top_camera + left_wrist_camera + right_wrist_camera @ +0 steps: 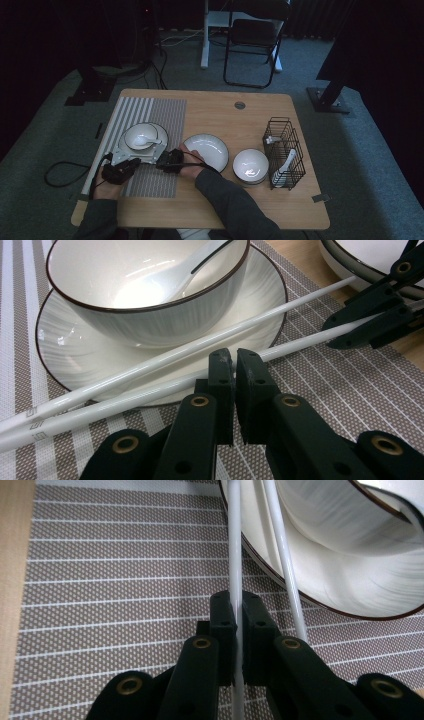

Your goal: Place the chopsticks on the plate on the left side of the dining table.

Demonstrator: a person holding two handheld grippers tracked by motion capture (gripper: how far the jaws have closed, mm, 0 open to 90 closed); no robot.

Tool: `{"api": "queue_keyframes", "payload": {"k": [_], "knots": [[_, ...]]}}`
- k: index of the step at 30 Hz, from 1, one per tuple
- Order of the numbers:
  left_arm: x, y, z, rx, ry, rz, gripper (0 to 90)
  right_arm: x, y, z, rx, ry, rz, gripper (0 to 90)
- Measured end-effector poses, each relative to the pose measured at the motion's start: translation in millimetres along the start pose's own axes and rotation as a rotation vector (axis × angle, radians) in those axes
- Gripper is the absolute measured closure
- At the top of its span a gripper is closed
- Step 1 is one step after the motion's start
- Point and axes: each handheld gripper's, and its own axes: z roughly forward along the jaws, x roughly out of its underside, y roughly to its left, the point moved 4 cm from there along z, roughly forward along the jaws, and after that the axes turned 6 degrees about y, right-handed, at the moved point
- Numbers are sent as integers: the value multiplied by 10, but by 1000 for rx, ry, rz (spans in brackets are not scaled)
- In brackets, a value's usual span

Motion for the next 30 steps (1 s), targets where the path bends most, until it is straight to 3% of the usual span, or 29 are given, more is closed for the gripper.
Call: {"api": "queue_keyframes", "payload": {"k": [12, 21, 26, 30], "knots": [[-49, -1, 92, -9, 10, 1, 873, 24, -50, 30, 18, 13, 23, 823], [-64, 0, 124, -16, 13, -10, 873, 24, -89, -92, 37, -22, 38, 772], [-72, -1, 135, -16, 14, -11, 873, 38, -206, -216, 83, -52, 90, 769], [-77, -7, 141, -15, 16, -16, 873, 62, -266, -259, 94, -54, 113, 770]]}}
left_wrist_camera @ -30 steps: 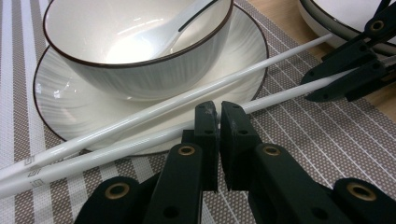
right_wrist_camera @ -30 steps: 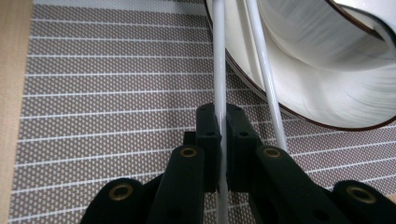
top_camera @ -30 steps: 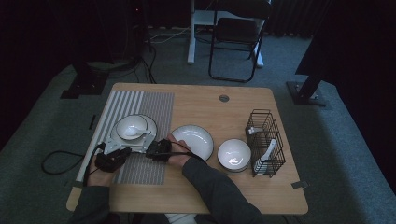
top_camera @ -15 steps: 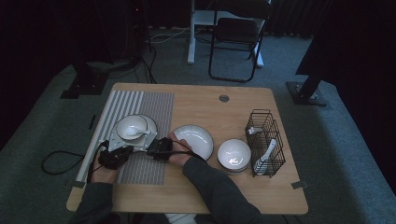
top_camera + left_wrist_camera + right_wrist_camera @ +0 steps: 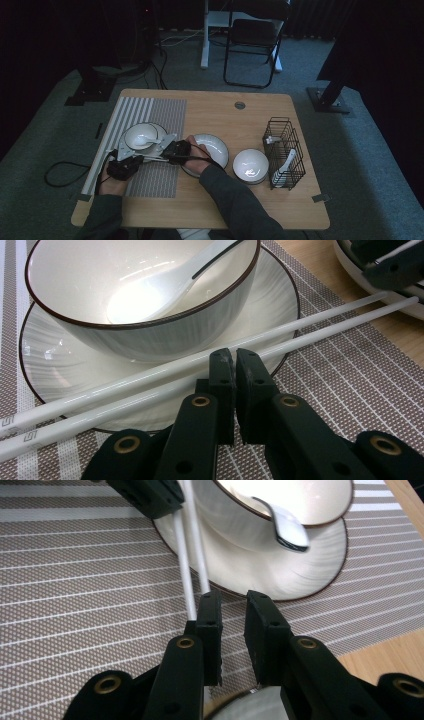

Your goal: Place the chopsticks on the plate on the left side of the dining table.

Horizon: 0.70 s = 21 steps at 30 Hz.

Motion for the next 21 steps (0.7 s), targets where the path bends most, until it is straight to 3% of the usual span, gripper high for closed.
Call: {"api": "queue_keyframes", "payload": {"k": [5, 12, 21], "knots": [[-1, -2, 7, 0, -4, -8, 873, 35, -29, -17, -4, 12, 12, 765], [2, 0, 0, 1, 0, -8, 873, 90, 57, 65, -54, 52, -28, 729], [19, 10, -20, 4, -7, -15, 870, 111, 43, 147, -42, 84, -34, 775]]}}
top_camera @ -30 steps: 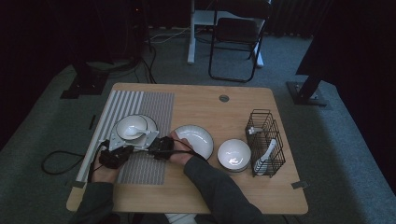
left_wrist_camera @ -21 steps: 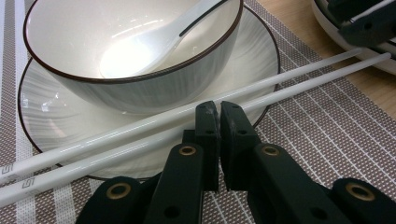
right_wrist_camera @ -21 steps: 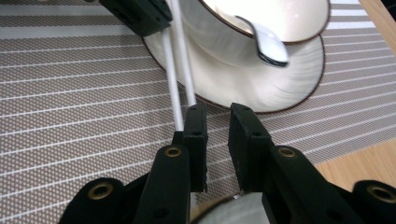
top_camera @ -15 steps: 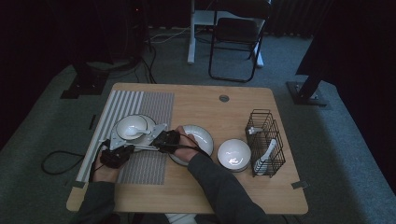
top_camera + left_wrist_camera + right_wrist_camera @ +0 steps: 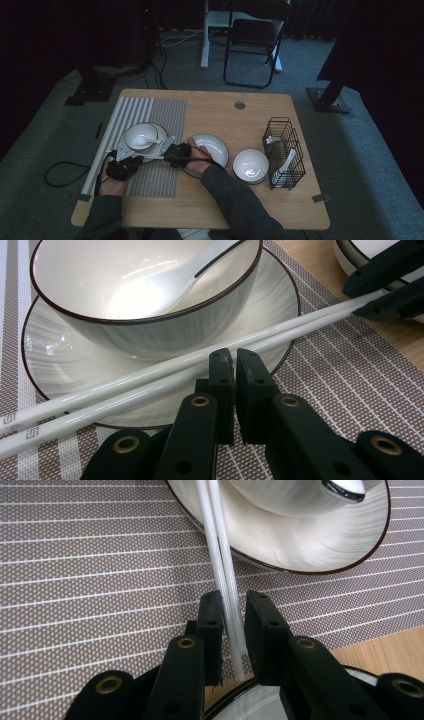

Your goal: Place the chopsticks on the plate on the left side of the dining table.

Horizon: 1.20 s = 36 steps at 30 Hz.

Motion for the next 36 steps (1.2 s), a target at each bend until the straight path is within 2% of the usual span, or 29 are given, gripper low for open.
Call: {"api": "queue_keyframes", "payload": {"k": [15, 26, 29, 36], "knots": [[2, -2, -5, -2, -2, 3, 866, -47, -31, 40, 26, -10, -3, 773], [2, -2, -6, -1, -2, 3, 861, -74, -38, 50, 31, 5, -3, 767], [3, -2, -8, -1, -4, 0, 856, -66, -30, 43, 26, 7, 4, 726], [11, 4, -17, 0, -10, -6, 822, -53, -33, -104, 29, -33, 40, 669]]}}
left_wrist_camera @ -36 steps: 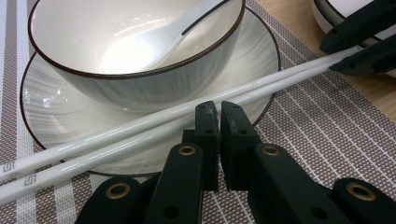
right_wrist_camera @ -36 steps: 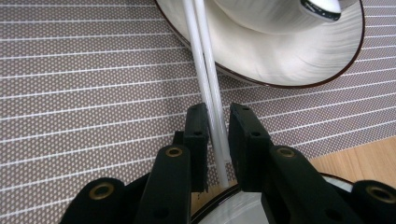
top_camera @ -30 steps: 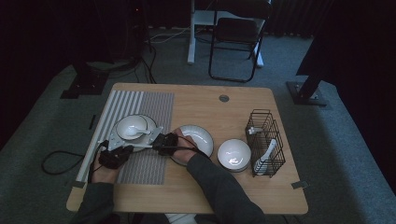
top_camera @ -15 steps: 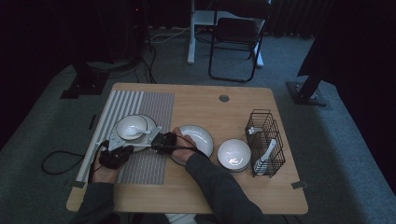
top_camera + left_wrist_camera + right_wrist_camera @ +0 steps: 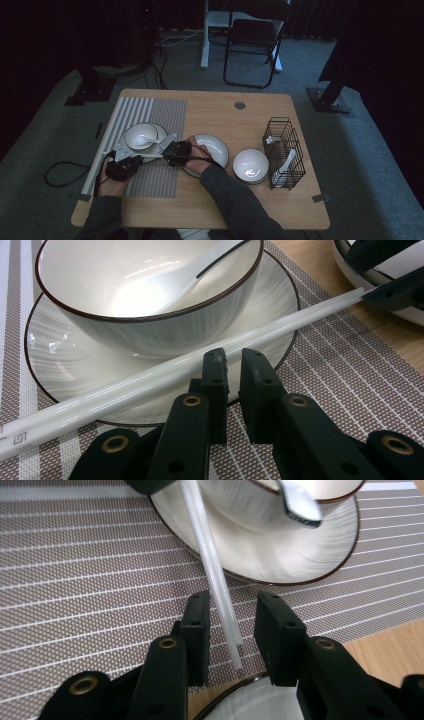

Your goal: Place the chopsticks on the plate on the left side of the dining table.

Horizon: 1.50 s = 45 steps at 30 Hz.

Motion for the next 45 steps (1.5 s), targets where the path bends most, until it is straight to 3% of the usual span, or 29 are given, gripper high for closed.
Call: {"api": "queue_keyframes", "payload": {"k": [9, 20, 30, 45], "knots": [[-9, 43, -57, -12, -18, -9, 802, 177, 86, -202, 10, -21, 30, 640], [1, 188, -141, -53, -18, -13, 772, 410, 353, -352, -69, -84, 60, 632], [-13, 463, -237, -124, -9, -17, 742, 520, 570, -298, -98, -94, 79, 622], [7, 1004, -342, -227, -9, -88, 725, 587, 595, -254, -102, -93, 100, 617]]}}
